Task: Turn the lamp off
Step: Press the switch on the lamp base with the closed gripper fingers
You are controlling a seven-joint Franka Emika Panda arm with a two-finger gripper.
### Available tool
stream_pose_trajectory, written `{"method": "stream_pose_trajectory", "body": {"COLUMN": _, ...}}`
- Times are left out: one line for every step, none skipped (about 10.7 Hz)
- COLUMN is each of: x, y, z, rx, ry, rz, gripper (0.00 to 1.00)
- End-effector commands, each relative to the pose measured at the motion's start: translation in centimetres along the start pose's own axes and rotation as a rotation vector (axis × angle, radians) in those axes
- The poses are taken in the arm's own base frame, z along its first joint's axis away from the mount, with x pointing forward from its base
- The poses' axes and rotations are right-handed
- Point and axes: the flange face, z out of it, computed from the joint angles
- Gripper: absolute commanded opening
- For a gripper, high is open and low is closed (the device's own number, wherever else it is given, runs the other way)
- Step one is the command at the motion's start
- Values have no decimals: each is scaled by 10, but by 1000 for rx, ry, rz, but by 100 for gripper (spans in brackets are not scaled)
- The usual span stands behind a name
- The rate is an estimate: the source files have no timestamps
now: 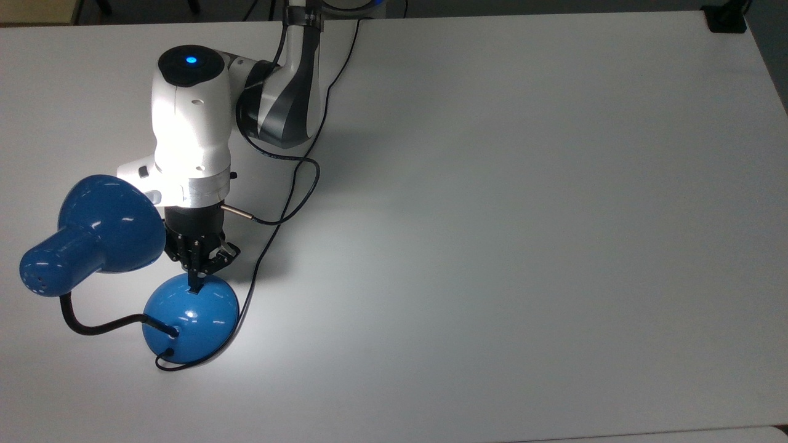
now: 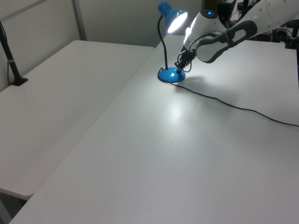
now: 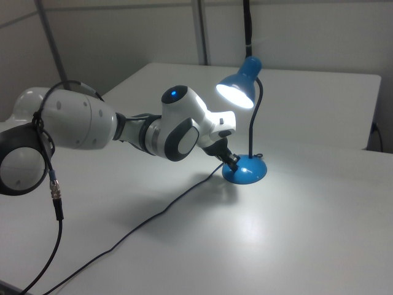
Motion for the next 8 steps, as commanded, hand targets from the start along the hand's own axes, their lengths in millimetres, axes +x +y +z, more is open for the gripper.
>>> {"method": "stream_pose_trajectory", "body": {"x": -1, "y": -9, "z": 11, "rx": -1, "ry": 8, "rz": -6, "gripper": 0}}
{"method": "stream_pose_trajectory", "body": {"x": -3, "y": -6, "z": 12, "rx": -8, "ry": 2, "rz": -29, "gripper": 0}}
{"method": "stream_pose_trajectory", "body": {"x": -11, "y": -7, "z": 17, "rx": -16, "ry": -17, "rz": -100, "gripper": 0}}
{"method": "stream_pose_trajectory", "body": {"x": -17, "y": -9, "z": 21, "rx": -16, "ry": -35, "rz": -139, "gripper": 0}}
{"method": "stream_pose_trajectory", "body": {"x": -22, "y": -8, "z": 25, "rx": -19, "ry": -49, "rz": -154, "gripper": 0}}
{"method": "stream_pose_trajectory", "body": {"x": -24, "y": -7, "z": 26, "rx": -19, "ry": -53, "rz": -170, "gripper": 0}}
{"method": "stream_pose_trajectory", "body": {"x": -25, "y": -7, "z": 26, "rx": -20, "ry": -66, "rz": -168, "gripper": 0}}
{"method": "stream_pose_trajectory", "body": {"x": -24, "y": -6, "z": 23, "rx": -19, "ry": -72, "rz": -166, "gripper": 0}}
